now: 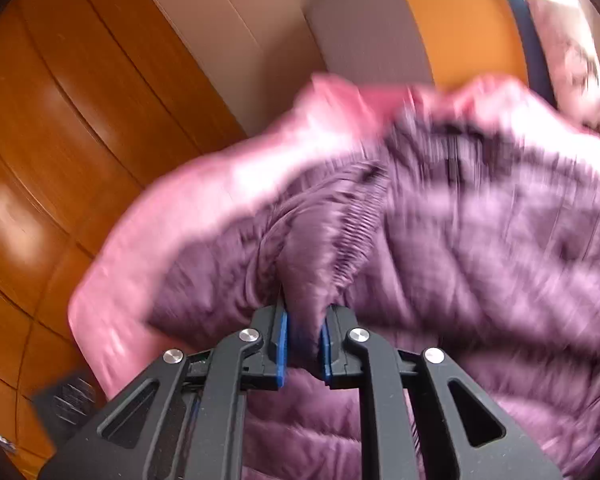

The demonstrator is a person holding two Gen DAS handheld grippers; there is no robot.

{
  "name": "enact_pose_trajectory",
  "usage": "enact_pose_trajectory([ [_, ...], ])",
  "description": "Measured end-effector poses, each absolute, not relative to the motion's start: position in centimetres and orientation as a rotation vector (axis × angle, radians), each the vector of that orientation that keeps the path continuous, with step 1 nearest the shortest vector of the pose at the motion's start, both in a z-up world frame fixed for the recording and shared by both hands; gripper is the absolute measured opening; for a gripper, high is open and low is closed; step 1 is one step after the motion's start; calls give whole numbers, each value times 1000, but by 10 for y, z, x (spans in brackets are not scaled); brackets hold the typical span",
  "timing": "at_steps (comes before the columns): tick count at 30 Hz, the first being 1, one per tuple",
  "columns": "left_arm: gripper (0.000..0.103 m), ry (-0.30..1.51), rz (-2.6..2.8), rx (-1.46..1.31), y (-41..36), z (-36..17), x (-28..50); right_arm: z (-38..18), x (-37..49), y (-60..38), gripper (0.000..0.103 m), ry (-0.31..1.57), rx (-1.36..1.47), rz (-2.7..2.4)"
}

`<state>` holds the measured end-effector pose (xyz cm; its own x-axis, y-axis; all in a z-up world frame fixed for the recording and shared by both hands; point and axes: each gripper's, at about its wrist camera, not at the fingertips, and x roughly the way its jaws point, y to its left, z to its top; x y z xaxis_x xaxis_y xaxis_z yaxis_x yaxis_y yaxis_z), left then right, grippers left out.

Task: Fold large clothes
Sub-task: 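Grasp the other jacket side with the right gripper and fold it over the body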

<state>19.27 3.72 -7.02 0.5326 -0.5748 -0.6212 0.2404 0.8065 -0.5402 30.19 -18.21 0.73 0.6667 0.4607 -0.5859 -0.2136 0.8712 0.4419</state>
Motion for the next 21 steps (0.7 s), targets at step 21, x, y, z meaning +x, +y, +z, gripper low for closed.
enact_pose_trajectory([
  [21,84,846,-494,-318,8,-34,244,-65,284,-415,12,776,672,-117],
])
